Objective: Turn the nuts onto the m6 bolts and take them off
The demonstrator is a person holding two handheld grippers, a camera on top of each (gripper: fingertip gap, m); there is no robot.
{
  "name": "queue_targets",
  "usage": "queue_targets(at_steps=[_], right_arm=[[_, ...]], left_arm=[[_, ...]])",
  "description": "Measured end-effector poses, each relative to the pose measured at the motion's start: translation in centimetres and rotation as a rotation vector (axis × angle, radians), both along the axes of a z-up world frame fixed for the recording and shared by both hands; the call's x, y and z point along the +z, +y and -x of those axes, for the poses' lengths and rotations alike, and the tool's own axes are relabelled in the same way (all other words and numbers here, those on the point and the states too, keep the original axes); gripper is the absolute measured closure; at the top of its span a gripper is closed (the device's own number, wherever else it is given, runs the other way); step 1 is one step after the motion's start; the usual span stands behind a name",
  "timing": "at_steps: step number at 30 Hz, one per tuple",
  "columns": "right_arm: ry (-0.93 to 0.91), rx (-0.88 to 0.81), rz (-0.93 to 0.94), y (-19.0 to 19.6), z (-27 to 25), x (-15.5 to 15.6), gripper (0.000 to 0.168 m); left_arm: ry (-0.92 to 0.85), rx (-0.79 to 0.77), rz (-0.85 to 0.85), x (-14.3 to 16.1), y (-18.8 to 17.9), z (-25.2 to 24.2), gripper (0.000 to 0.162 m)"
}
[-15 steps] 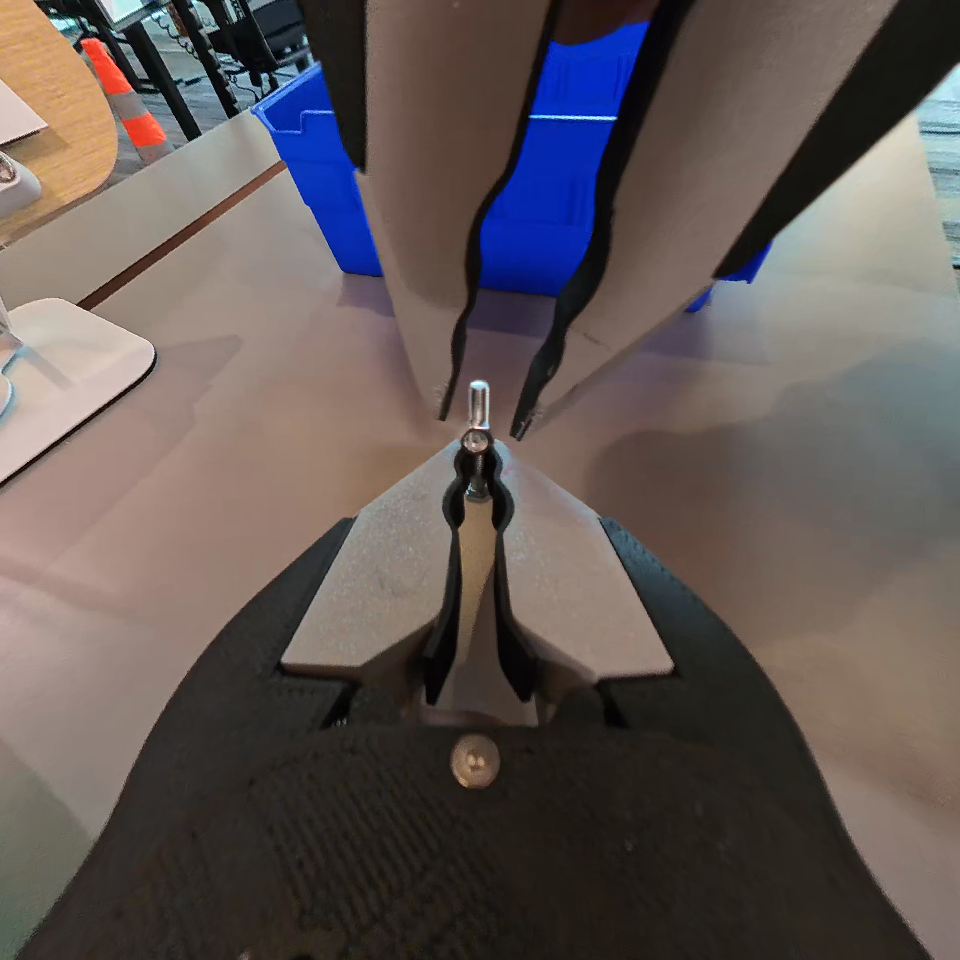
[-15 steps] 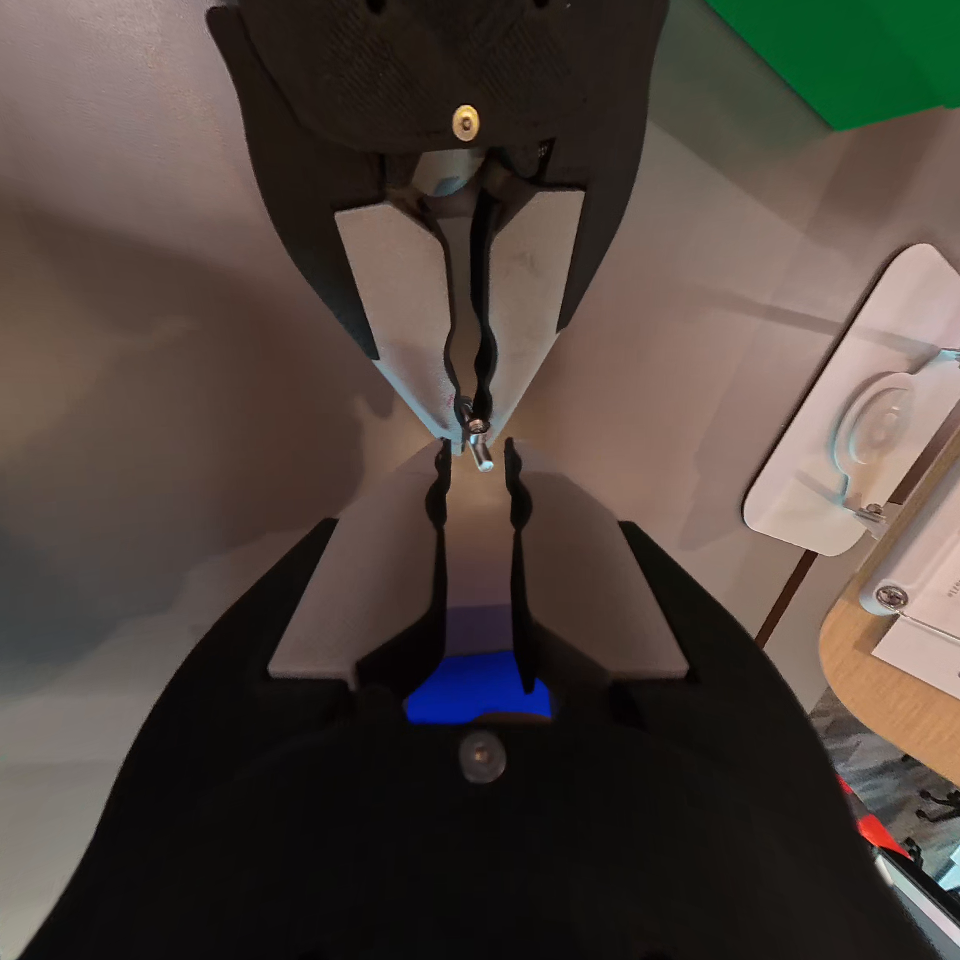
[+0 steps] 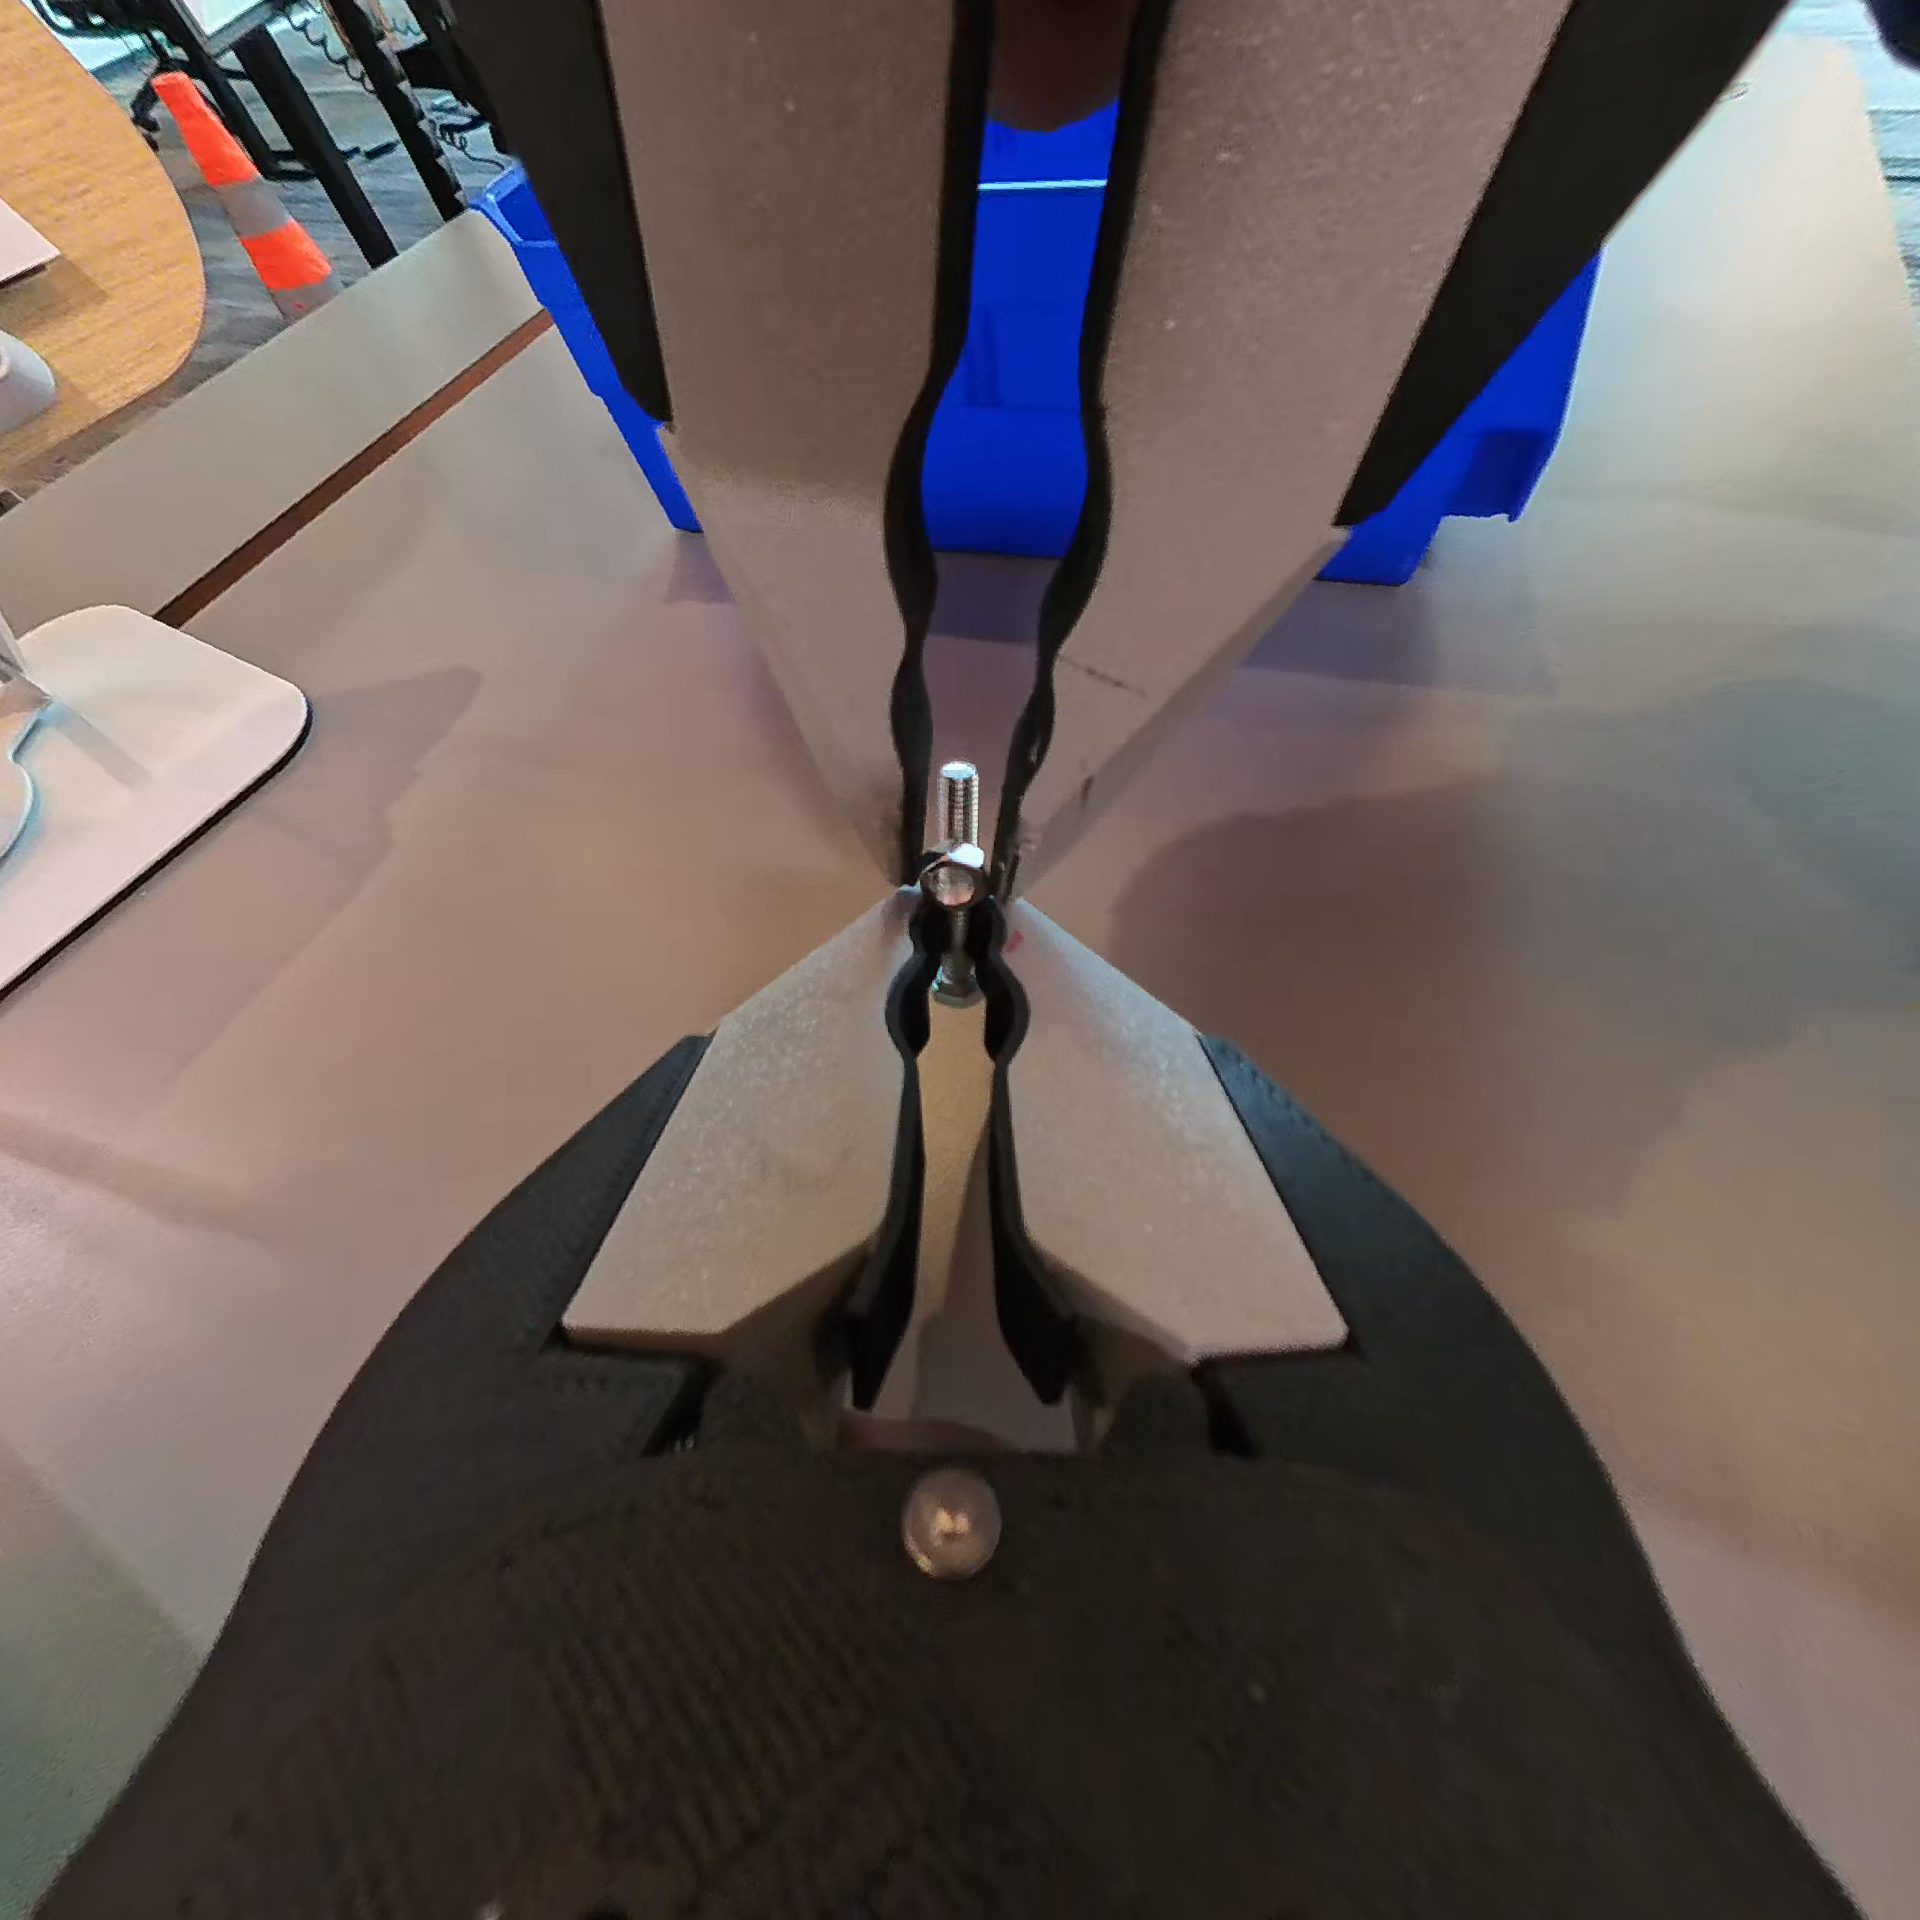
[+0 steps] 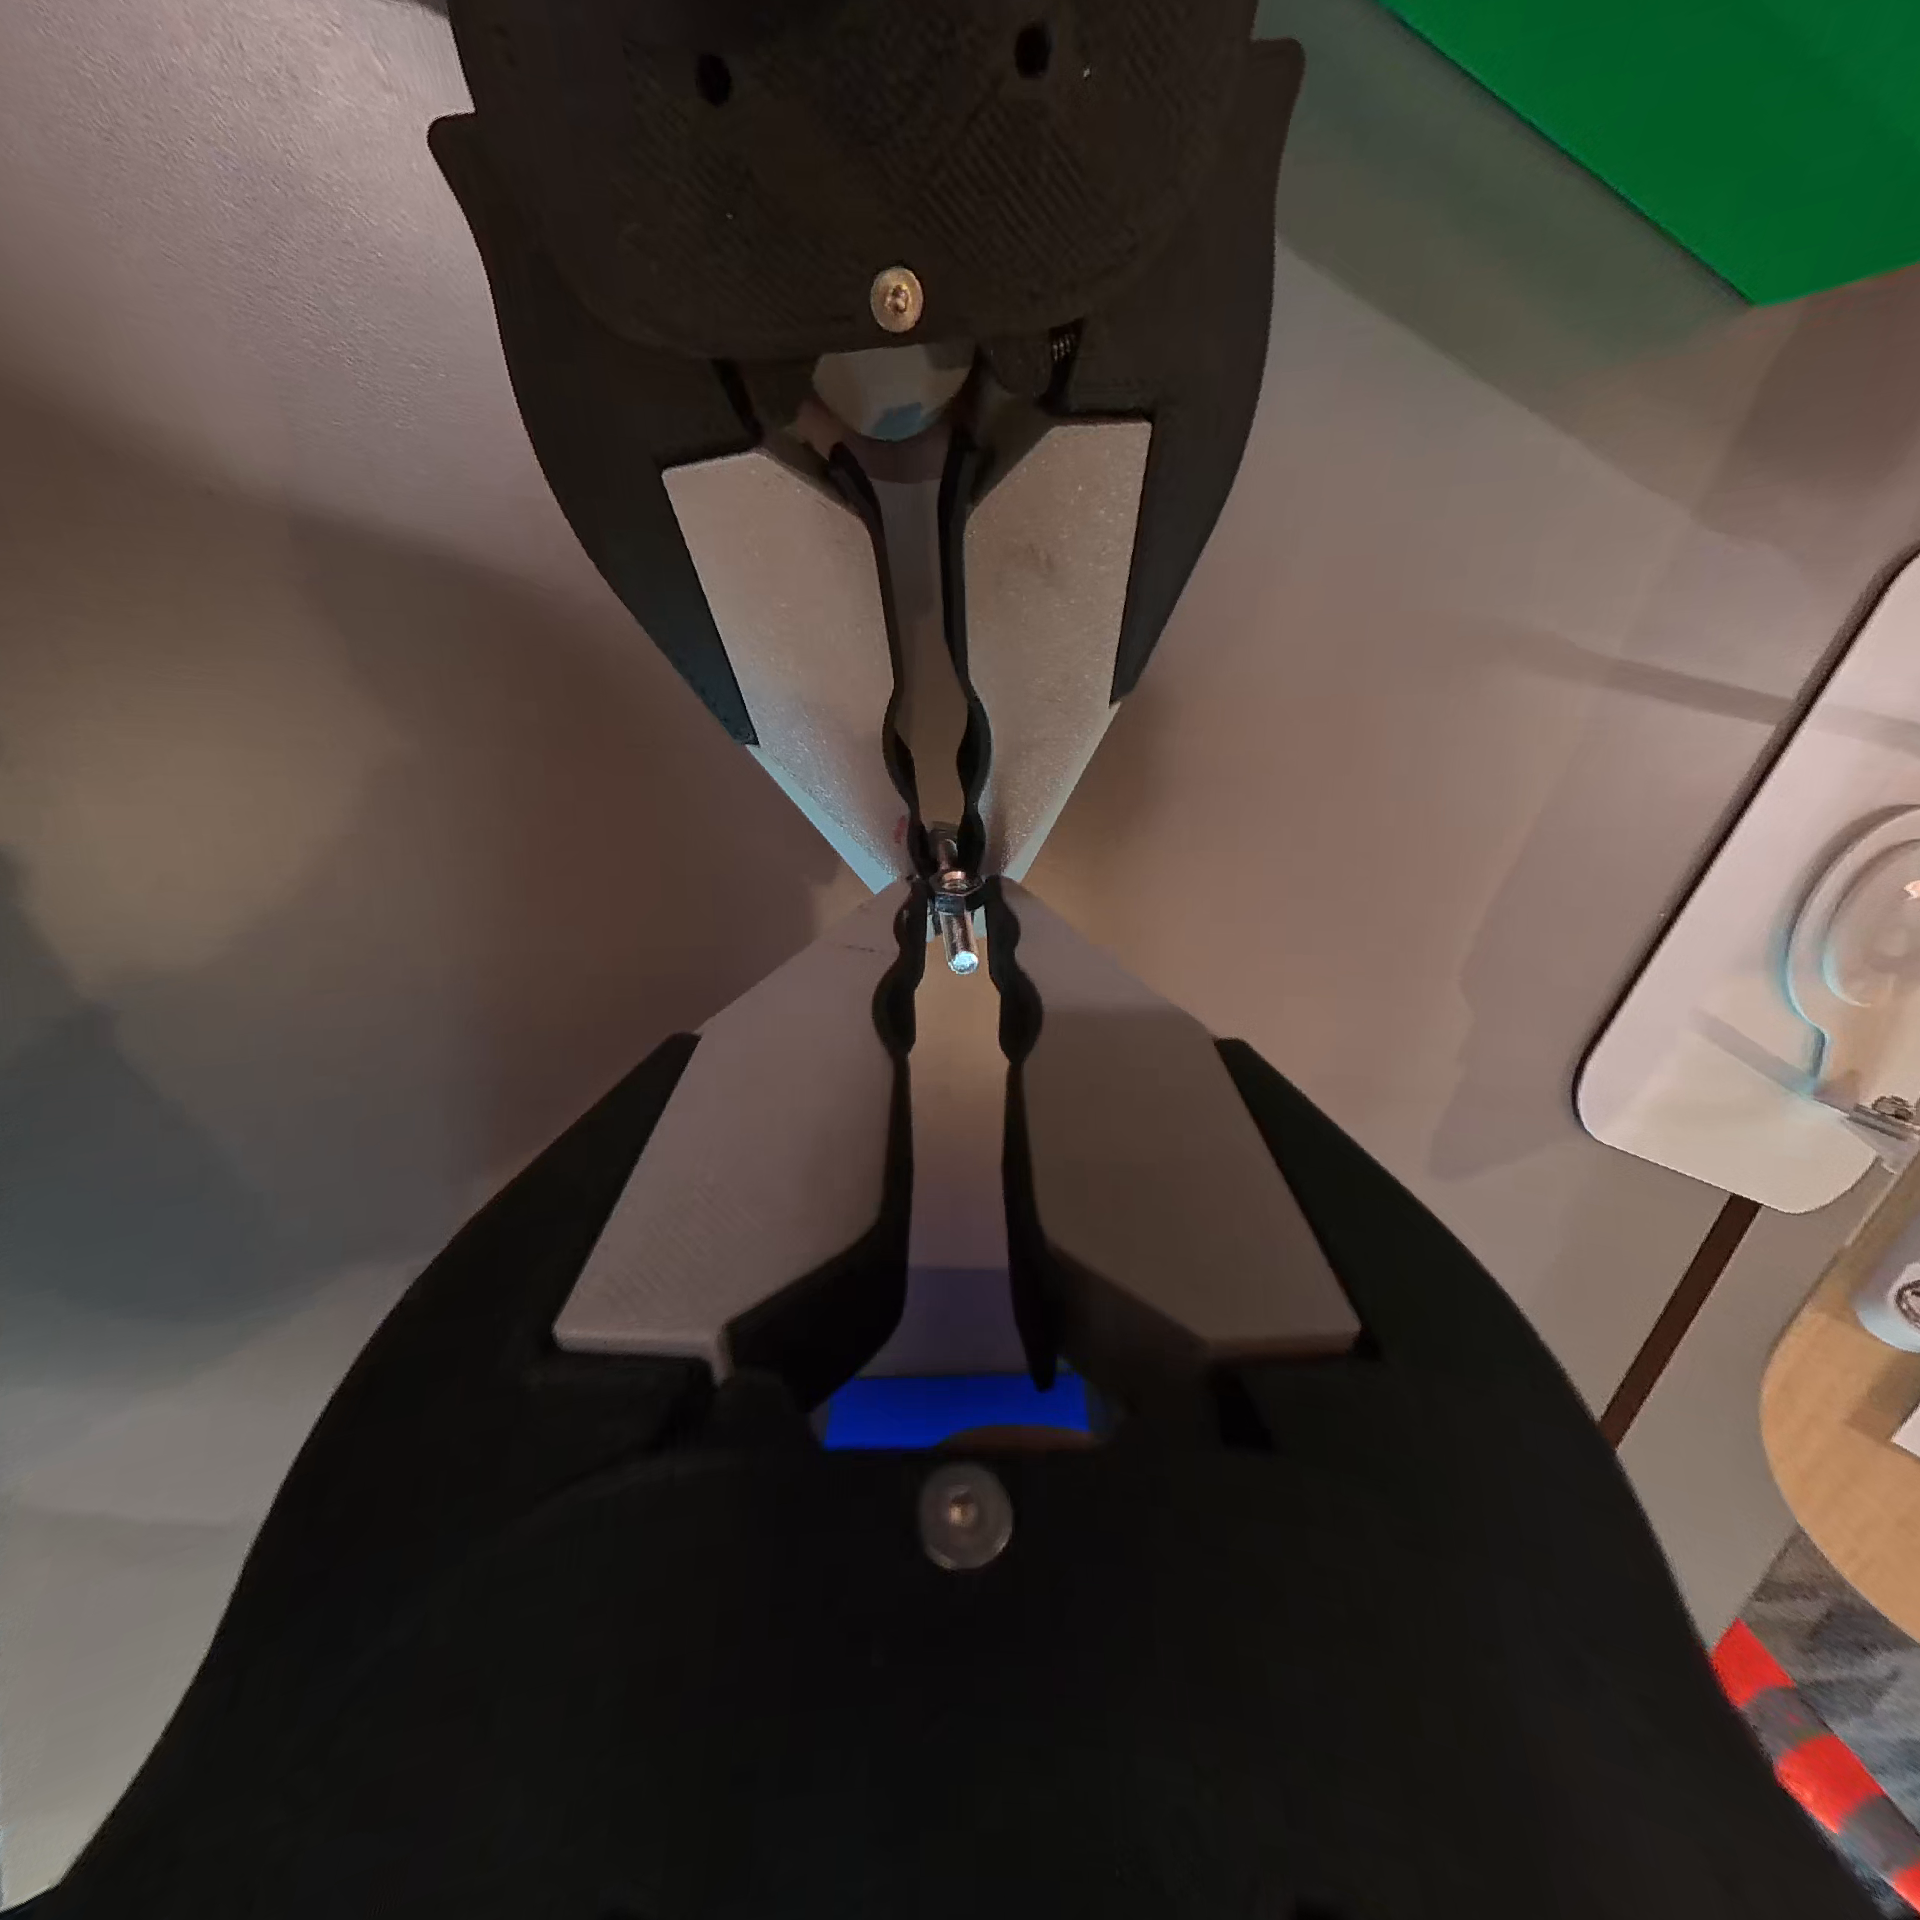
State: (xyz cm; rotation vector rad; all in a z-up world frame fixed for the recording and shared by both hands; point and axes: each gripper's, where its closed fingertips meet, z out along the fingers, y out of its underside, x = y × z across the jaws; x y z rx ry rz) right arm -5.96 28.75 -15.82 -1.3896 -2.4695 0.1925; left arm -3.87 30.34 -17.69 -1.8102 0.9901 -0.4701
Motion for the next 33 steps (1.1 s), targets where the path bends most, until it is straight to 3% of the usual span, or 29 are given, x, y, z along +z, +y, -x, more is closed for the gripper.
queue_targets(at_steps=[6, 12, 15, 18, 20, 24, 33], right_arm=[[0.194, -0.071, 0.023, 0.4, 0.4, 1.6, 0.161], [0.720, -0.299, 0.141, 1.3, 2.1, 6.9, 0.161], [0.999, -0.377, 0.283, 1.3, 1.9, 9.3, 0.162], [1.166, -0.439, 0.421, 1.2, 1.9, 10.7, 0.161], [1.169, -0.433, 0.494, 0.5, 2.5, 11.0, 0.161], [1.169, -0.398, 0.409, 0.4, 2.7, 10.6, 0.161], [1.167, -0.367, 0.486, 0.4, 1.6, 8.7, 0.161]], left_arm=[[-0.045, 0.015, 0.012, 0.4, 0.3, 0.3, 0.160], [-0.152, 0.036, -0.002, 2.0, 0.7, 0.6, 0.160], [-0.253, 0.026, -0.021, 3.4, 0.7, 0.8, 0.160], [-0.323, 0.001, -0.051, 4.7, 0.4, 0.8, 0.160], [-0.328, -0.003, -0.078, 5.2, 0.4, 1.0, 0.160], [-0.358, -0.003, -0.118, 6.2, 0.2, 1.5, 0.160], [-0.361, 0.000, -0.100, 6.0, 0.2, 1.3, 0.160]])
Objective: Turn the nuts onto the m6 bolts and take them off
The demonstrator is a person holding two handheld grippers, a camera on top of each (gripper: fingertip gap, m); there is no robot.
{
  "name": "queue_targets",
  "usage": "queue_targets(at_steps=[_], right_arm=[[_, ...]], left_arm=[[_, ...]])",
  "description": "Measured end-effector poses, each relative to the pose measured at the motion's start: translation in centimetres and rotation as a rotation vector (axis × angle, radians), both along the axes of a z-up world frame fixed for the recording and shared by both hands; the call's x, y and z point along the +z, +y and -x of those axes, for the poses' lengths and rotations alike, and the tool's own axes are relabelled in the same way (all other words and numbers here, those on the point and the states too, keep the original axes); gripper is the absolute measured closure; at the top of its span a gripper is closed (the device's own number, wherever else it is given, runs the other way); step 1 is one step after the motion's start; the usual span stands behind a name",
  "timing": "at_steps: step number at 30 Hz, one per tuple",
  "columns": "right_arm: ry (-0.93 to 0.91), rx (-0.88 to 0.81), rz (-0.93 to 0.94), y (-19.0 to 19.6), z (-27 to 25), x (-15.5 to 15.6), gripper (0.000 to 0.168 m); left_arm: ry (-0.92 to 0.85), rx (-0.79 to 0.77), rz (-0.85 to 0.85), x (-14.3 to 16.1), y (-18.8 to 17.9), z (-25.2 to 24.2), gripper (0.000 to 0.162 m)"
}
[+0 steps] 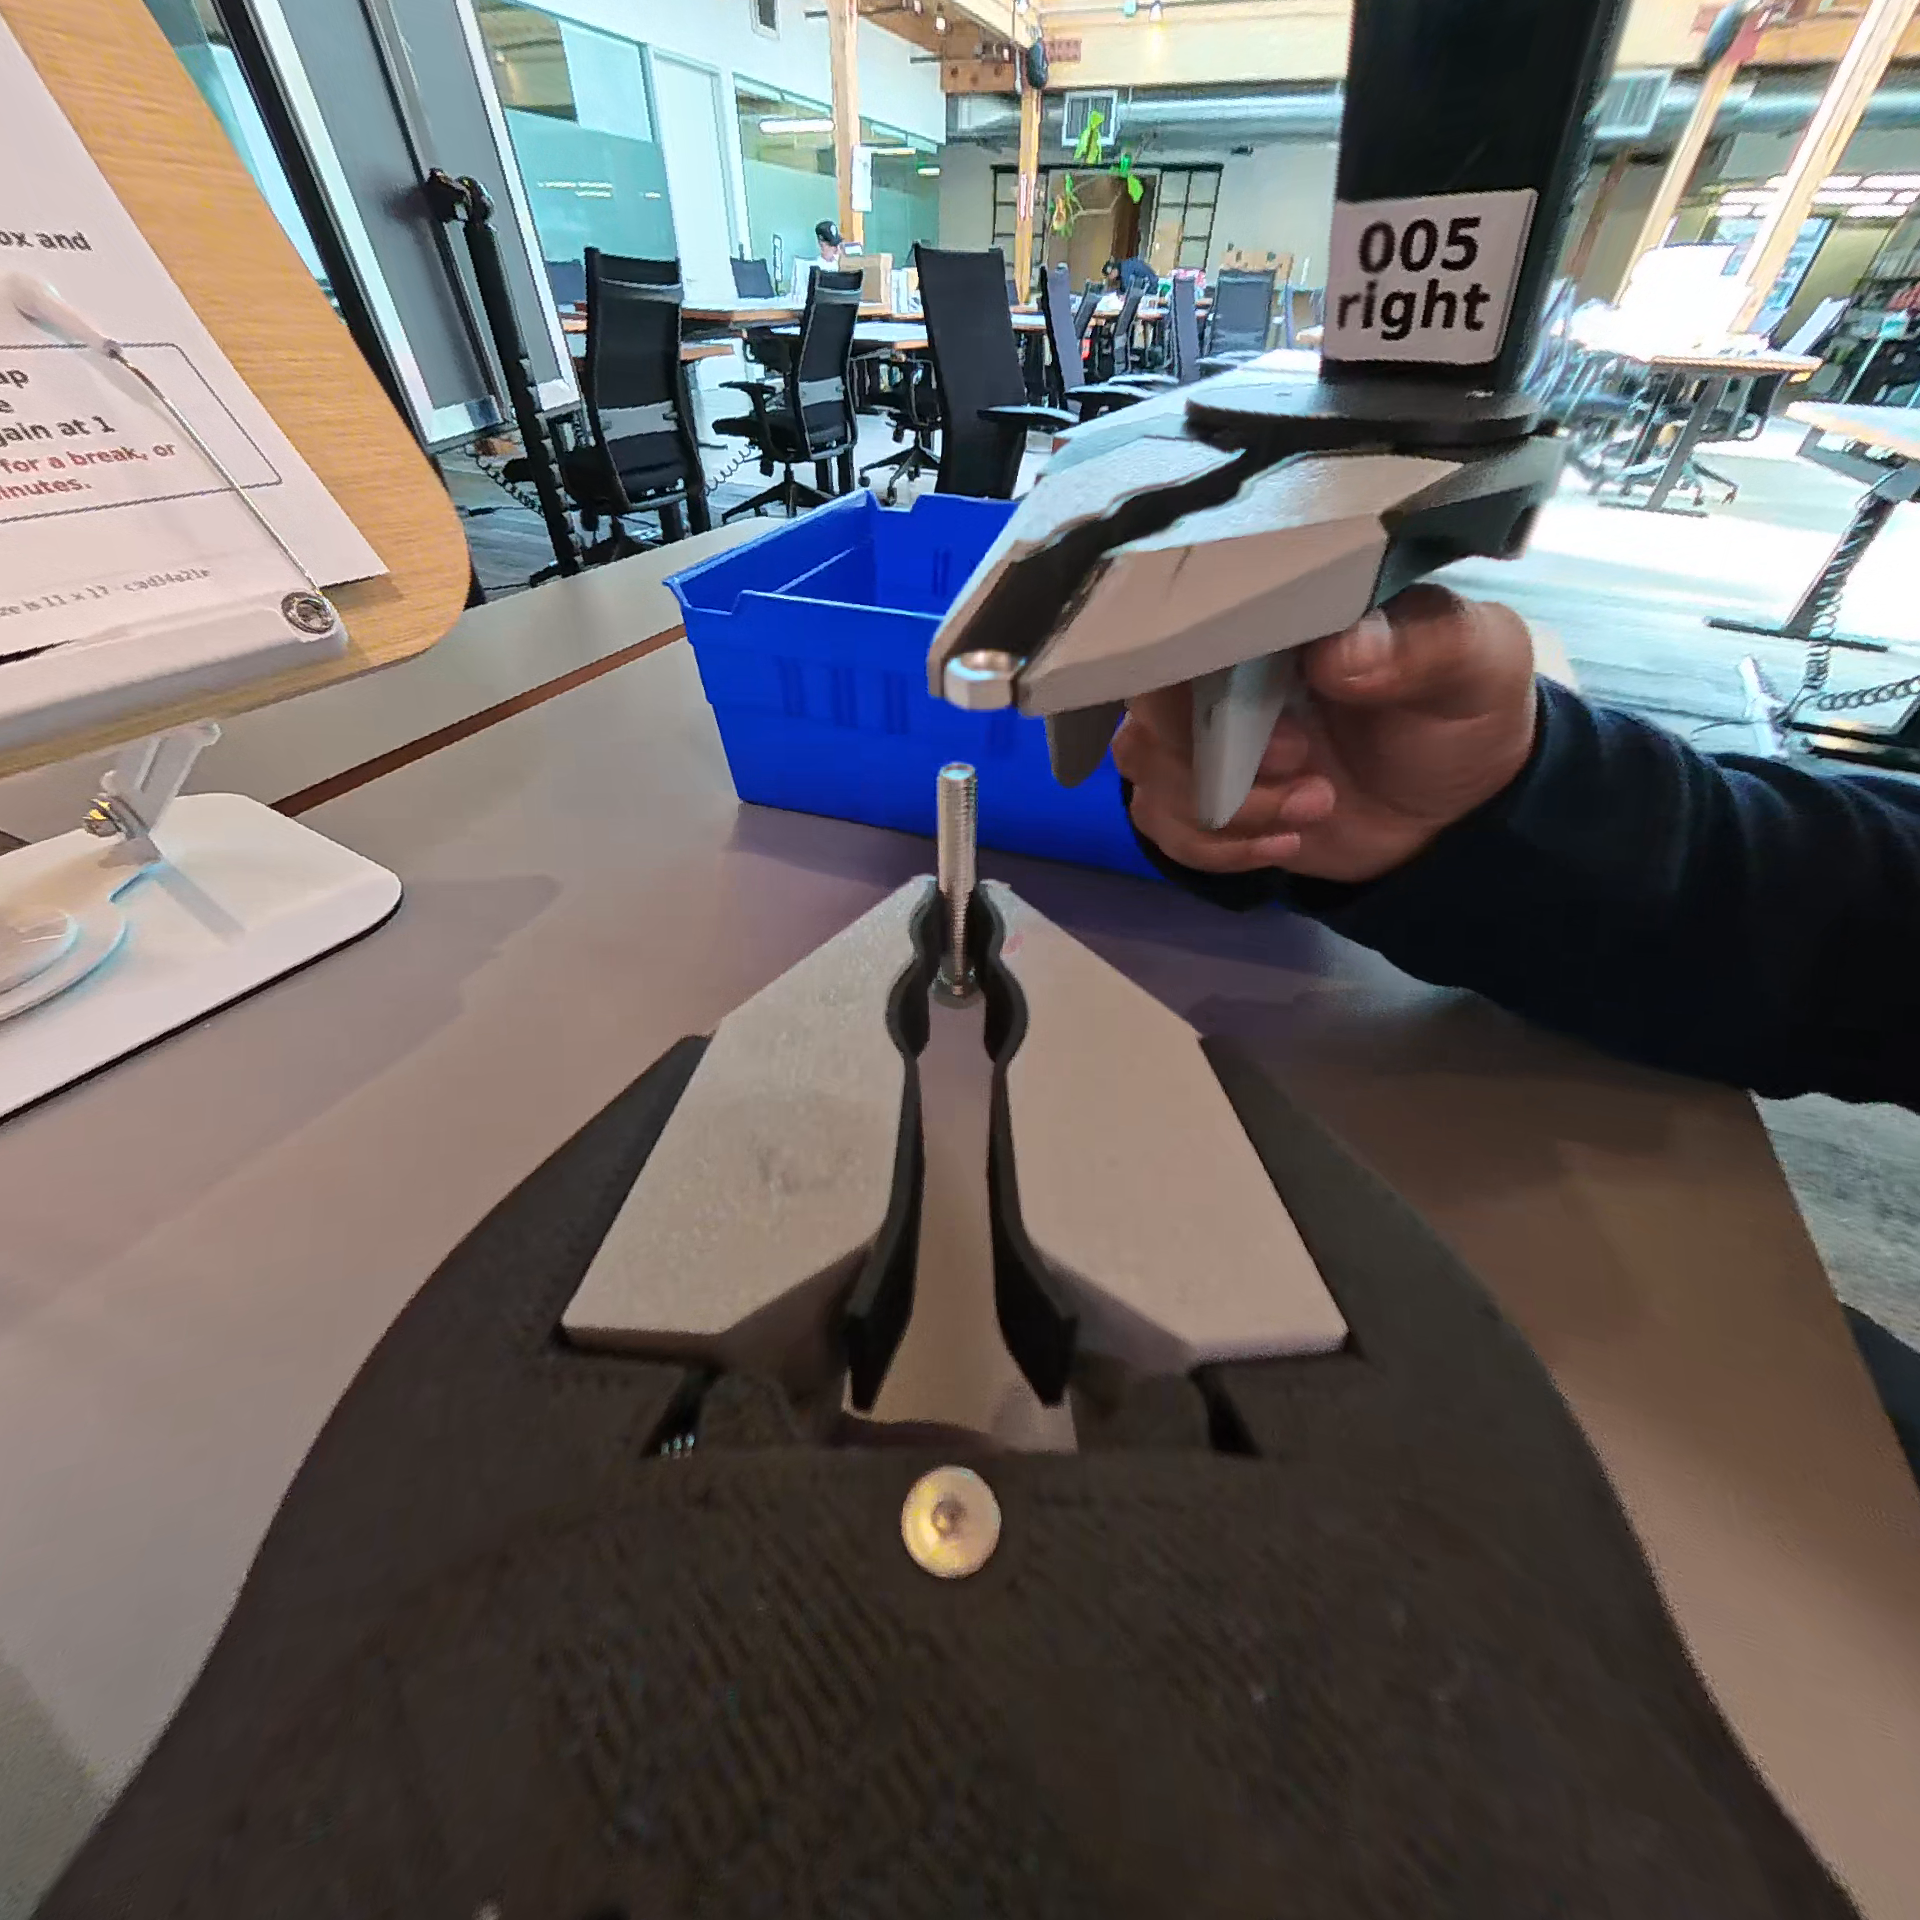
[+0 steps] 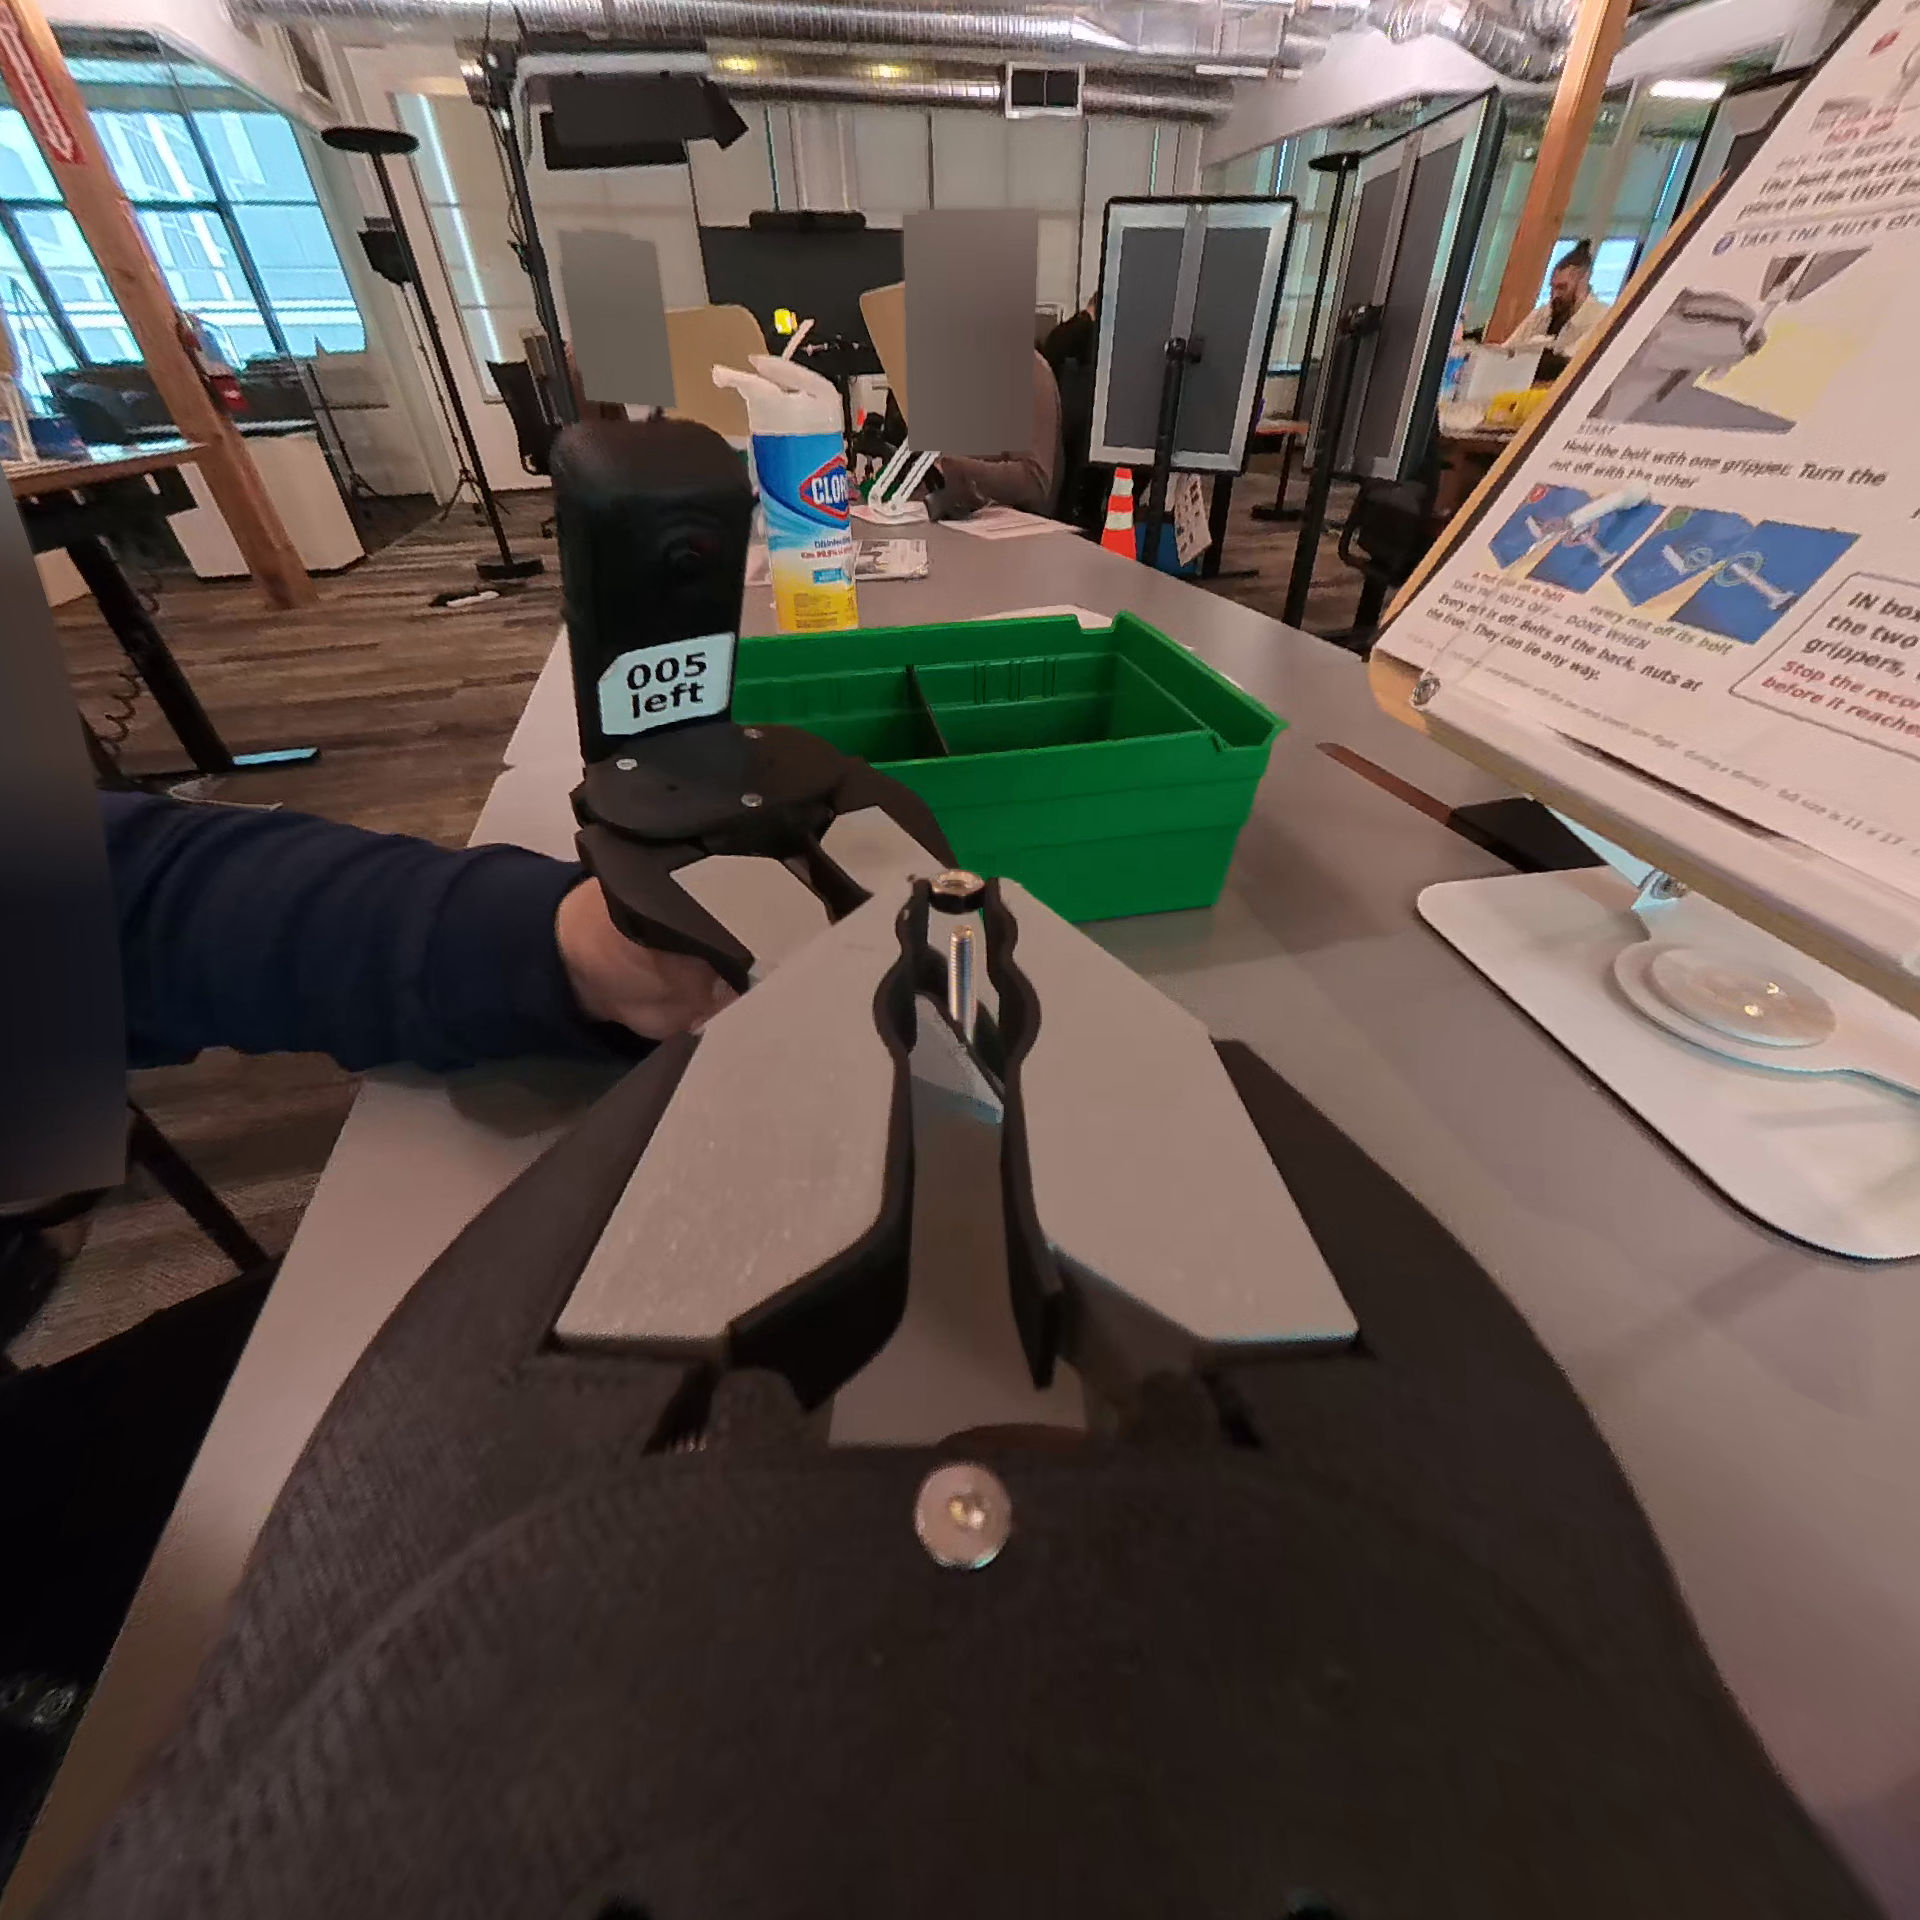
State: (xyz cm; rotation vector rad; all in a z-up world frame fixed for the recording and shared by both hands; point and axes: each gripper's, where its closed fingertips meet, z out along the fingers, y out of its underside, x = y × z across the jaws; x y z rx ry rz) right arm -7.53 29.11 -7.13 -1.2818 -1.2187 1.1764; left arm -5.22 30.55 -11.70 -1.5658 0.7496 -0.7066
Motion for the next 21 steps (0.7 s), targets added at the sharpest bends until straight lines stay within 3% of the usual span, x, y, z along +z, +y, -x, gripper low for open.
queue_targets(at_steps=[21], right_arm=[[-0.053, -0.008, -0.002, 0.2, 0.2, -1.4, 0.161]], left_arm=[[0.059, 0.026, -0.008, -0.4, 0.2, 0.0, 0.160]])
